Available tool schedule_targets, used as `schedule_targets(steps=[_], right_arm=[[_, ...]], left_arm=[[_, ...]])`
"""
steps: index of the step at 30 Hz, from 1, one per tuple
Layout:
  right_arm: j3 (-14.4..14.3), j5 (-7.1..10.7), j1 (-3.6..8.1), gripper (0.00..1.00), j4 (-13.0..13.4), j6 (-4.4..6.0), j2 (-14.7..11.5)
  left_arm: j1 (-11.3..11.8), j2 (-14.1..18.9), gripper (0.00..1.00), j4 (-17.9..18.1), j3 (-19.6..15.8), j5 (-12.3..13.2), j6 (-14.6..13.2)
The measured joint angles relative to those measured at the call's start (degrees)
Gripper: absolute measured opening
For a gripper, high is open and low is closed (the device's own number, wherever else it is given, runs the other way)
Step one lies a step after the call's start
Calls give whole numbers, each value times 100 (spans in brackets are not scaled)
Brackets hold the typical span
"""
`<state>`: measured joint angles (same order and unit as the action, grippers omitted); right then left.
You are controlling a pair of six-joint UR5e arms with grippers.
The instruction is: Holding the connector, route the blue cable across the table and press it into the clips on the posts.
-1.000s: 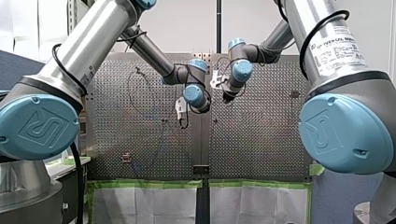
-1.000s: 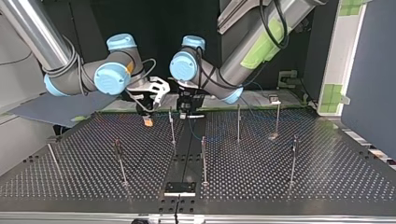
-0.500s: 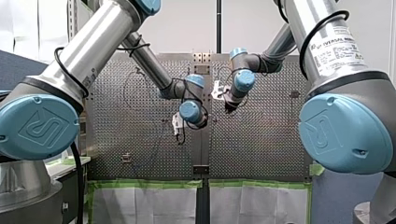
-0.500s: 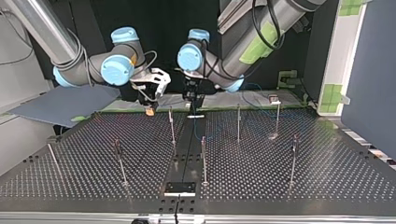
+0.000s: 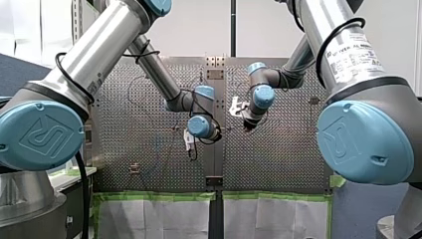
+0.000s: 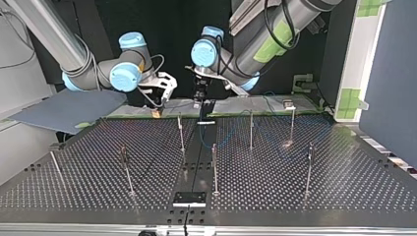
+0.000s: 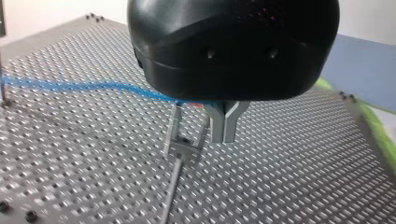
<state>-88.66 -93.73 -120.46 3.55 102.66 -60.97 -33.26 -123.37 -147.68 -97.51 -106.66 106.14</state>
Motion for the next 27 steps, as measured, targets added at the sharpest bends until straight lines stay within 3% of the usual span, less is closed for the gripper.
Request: schedule_targets(steps=[12, 18, 27], right_arm=[[2, 296, 231, 0, 266, 105, 29], [5, 378, 282, 0, 277, 112, 48], [55, 420, 335, 0, 286, 111, 201]], left_arm=[[72, -174, 0, -174, 508, 260, 130], [87, -386, 0, -287, 681, 346, 139], [169, -422, 0, -227, 799, 411, 160]])
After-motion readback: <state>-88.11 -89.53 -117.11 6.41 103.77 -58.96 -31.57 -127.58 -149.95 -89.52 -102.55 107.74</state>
